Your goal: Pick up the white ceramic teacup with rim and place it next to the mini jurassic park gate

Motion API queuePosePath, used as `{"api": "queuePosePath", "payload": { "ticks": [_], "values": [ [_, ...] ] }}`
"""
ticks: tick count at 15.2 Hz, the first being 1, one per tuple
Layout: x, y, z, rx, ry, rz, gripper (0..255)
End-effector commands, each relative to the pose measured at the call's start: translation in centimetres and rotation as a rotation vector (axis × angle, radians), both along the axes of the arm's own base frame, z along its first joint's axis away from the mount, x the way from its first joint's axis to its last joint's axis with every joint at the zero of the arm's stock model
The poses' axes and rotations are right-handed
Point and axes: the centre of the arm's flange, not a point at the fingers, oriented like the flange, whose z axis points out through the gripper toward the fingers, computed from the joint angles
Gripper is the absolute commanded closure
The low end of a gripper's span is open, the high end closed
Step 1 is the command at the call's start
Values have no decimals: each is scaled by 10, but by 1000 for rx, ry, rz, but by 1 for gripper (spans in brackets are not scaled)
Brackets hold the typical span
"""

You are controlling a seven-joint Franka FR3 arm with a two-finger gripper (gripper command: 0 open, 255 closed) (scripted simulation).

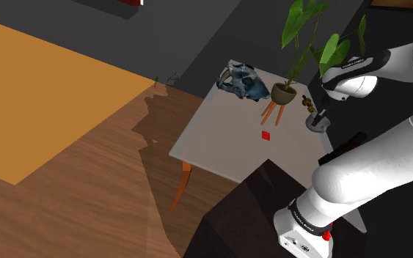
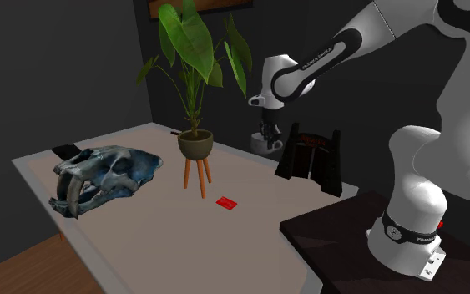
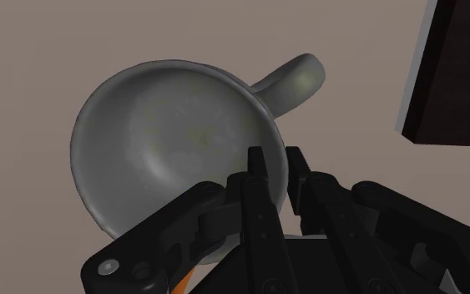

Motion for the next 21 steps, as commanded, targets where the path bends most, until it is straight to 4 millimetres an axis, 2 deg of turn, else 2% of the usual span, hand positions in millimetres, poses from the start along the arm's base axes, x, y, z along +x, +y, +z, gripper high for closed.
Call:
{"api": "queuePosePath", "payload": {
  "ticks": [1, 21],
  "values": [
    [0, 0, -10, -1, -1, 0, 255],
    [0, 0, -115, -1, -1, 0, 255]
  ]
}}
